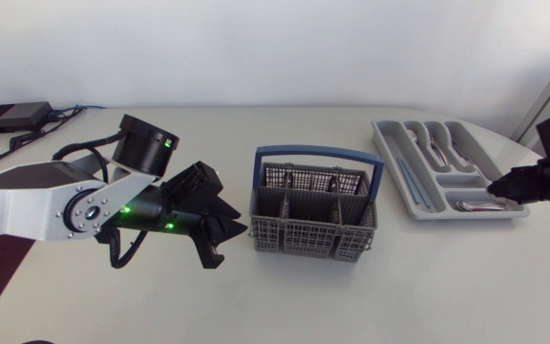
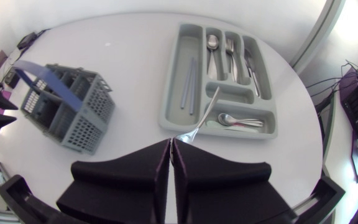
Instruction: Unload the cutlery basket into the drawer organizer.
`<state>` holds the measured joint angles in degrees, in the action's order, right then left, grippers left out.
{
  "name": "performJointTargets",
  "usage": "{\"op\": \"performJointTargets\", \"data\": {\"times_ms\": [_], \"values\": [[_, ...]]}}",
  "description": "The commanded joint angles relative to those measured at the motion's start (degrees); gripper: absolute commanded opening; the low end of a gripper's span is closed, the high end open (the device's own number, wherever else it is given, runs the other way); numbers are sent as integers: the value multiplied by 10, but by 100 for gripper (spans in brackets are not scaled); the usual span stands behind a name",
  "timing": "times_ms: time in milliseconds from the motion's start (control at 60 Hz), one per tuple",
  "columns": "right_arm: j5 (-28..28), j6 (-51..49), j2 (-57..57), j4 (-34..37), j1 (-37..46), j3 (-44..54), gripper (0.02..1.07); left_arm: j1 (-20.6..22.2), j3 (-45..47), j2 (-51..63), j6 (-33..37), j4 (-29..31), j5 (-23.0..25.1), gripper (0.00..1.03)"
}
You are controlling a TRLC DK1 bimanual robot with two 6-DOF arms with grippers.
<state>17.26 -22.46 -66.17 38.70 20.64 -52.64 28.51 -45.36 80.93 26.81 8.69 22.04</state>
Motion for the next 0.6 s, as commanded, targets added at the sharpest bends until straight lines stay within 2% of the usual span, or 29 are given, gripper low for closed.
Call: {"op": "performJointTargets", "data": {"times_ms": [0, 217, 367, 583], "values": [[-31, 29, -75, -46, 4, 11, 8, -7, -10, -3, -8, -1, 0, 40], [-108, 94, -243, -157, 1, -35, 8, -8, -11, -1, -8, -3, 1, 40], [-142, 111, -303, -195, -1, -62, 8, -8, -9, 0, -8, -3, 0, 40], [-147, 130, -324, -204, 2, -80, 8, -8, -13, -1, -10, 3, 0, 40]]}}
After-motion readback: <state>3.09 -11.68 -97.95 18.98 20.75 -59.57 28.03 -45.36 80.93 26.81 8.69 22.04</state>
